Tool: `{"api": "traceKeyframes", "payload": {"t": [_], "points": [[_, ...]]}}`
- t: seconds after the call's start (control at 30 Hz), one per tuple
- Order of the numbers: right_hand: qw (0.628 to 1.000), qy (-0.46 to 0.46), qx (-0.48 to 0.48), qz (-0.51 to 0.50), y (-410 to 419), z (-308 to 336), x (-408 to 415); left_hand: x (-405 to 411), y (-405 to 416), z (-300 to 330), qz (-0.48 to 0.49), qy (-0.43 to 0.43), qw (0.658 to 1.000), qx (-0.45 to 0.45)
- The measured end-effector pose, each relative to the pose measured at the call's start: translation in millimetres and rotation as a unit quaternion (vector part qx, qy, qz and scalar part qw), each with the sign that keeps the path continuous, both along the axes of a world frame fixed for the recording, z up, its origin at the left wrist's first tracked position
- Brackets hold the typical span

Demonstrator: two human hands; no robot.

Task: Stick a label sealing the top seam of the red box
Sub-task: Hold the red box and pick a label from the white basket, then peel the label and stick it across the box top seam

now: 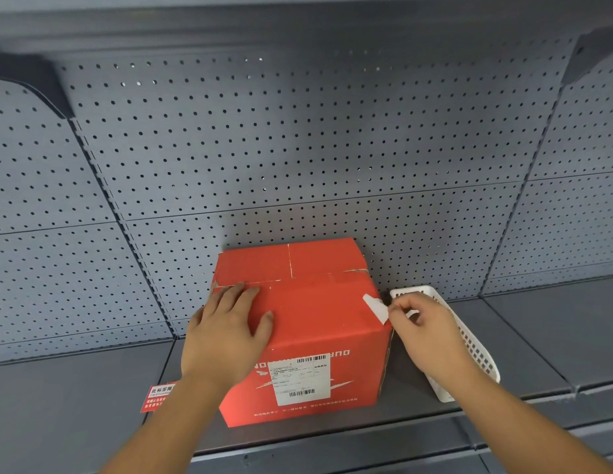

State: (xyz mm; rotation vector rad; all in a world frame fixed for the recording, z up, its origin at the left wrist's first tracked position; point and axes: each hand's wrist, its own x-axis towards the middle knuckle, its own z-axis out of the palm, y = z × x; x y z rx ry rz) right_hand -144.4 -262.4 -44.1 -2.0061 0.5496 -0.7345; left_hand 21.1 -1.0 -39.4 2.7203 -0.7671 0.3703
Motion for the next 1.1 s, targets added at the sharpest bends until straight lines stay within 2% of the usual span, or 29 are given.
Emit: {"api": "traceKeyframes", "payload": {"t": [0.17, 0.3, 0.87, 1.1], "points": [[0.992, -0.057, 0.077, -0.077, -1, 3, -5, 1, 0, 0, 0.003, 0.001, 1.000, 0.004], [0.986, -0.058, 0.111, -0.107, -5, 3, -11, 0, 0, -1, 0.003, -0.002, 1.000, 0.006], [0.952, -0.066, 0.184, -0.234, -12, -18, -27, -2, 0, 2, 0.009, 0.007, 1.000, 0.000], [0.960, -0.093, 0.176, -0.198, -19, 0, -28, -8, -3, 8, 0.010, 0.002, 1.000, -0.013]]}}
